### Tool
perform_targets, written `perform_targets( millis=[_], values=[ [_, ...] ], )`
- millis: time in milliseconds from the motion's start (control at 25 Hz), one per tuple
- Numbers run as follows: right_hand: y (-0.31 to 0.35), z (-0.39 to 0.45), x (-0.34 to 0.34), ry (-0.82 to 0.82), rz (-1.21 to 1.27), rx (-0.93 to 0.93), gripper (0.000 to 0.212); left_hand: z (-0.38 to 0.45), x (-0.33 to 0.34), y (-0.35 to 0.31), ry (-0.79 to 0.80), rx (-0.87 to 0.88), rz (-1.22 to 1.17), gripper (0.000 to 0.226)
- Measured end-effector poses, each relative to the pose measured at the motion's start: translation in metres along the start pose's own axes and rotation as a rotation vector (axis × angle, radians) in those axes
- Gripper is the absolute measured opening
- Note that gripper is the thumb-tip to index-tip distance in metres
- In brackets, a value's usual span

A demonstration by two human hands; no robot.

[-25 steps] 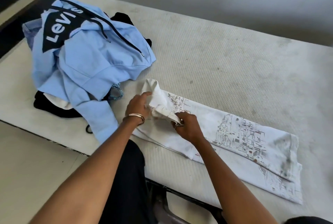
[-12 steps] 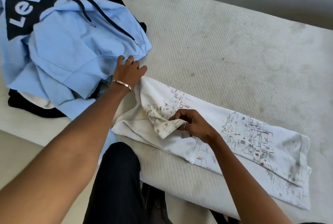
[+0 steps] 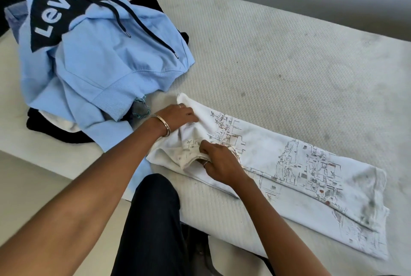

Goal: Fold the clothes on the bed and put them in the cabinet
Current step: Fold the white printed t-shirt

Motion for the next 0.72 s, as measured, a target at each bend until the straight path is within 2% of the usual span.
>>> perform_targets(
  millis=[80,160,200,240,320,440,560,640,720],
  values=[
    [-0.027,-0.006,-0.026,-0.223,0.336,0.182,0.011,-0.006,0.013,0.014,0.055,-0.080,-0.088,0.054],
    [-0.097,-0.034,-0.037,-0.541,0.841,0.614,0.018,-0.008,0.017,0.025,0.049,-0.182,-0.182,0.063],
    [-0.124,-0.050,-0.027,-0.622,1.076,0.808,0.026,-0.009,0.017,0.029,0.037,-0.238,-0.213,0.065],
    [-0.142,-0.062,-0.013,-0.621,1.236,0.937,0.032,-0.007,0.016,0.032,0.035,-0.281,-0.241,0.064],
    [-0.152,-0.075,0.003,-0.538,1.380,1.028,0.030,-0.002,0.015,0.040,0.058,-0.370,-0.331,0.056],
    [-0.149,-0.076,-0.006,-0.511,1.304,0.886,0.019,0.007,0.003,0.049,0.018,-0.447,-0.390,0.033],
    [-0.152,-0.076,-0.026,-0.609,1.108,0.737,0.015,0.017,-0.024,0.053,-0.216,-0.419,-0.400,0.023],
    [-0.157,-0.080,-0.028,-0.631,0.977,0.767,0.009,0.022,-0.033,0.051,-0.261,-0.418,-0.389,0.023],
    [-0.162,-0.086,-0.023,-0.606,0.848,0.879,0.006,0.027,-0.027,0.044,-0.176,-0.440,-0.248,0.028]
  ],
)
Point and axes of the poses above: each hand's wrist, its own z-axis towards the middle knuckle, its own x-axis out of the palm, y = z × x, the point moved 10 cm from there along z, towards the middle knuckle, and after that the axes turned 1 degree about -z, right-handed, at the moved point
